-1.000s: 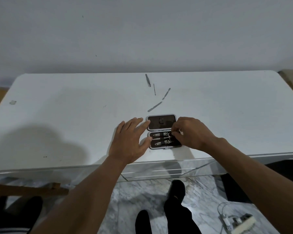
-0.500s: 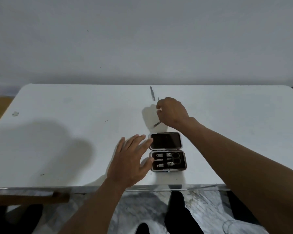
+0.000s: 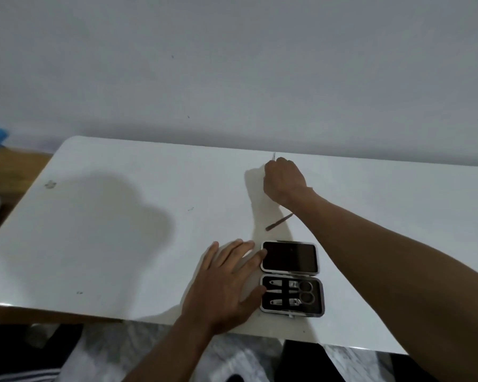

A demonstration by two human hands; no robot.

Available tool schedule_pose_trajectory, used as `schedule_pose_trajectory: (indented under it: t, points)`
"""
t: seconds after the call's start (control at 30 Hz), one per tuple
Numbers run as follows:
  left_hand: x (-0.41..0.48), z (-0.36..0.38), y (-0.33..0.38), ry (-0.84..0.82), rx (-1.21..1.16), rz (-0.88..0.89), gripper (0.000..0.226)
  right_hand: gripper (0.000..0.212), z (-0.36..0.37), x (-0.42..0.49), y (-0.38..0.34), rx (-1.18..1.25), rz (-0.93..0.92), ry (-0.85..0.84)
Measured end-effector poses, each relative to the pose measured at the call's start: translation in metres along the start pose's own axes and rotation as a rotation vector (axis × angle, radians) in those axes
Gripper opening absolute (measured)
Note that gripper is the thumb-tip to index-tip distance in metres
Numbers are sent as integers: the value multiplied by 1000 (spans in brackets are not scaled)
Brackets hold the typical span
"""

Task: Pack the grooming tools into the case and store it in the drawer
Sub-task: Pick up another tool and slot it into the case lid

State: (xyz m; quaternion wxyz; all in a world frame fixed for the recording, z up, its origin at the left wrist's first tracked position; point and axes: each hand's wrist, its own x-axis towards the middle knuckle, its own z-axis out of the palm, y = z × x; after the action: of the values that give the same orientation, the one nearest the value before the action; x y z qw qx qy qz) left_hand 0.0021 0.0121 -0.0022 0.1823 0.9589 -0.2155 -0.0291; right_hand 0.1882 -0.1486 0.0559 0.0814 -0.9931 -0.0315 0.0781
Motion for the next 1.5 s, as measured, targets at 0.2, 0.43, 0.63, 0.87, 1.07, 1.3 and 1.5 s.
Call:
schedule_pose_trajectory:
  t: [0.2,0.43,0.63,0.87,1.07,1.3,1.5]
  points:
    - [-1,-1,1,21,-11,10,57,11,-9,-7,-1,-20,-13,45]
    - [-1,0,1,48,-8,21,58,41,-9,-9,-5,-4,8,18]
    - [-1,0,1,72,-15,19,57,5,-3,-16,-2,212,87,-13]
    - [-3,2,1,103,8,32,58,16,-10,-65,21,396,99,50]
    - [-3,3,1,93,54,49,57,5,-23,-129,46,394,85,36]
    - [-4,5,1,120,72,55,58,7,-19,-180,65,220,26,-23]
    - [-3,7,0,125,77,59,59,13,-8,-191,74,132,46,-16]
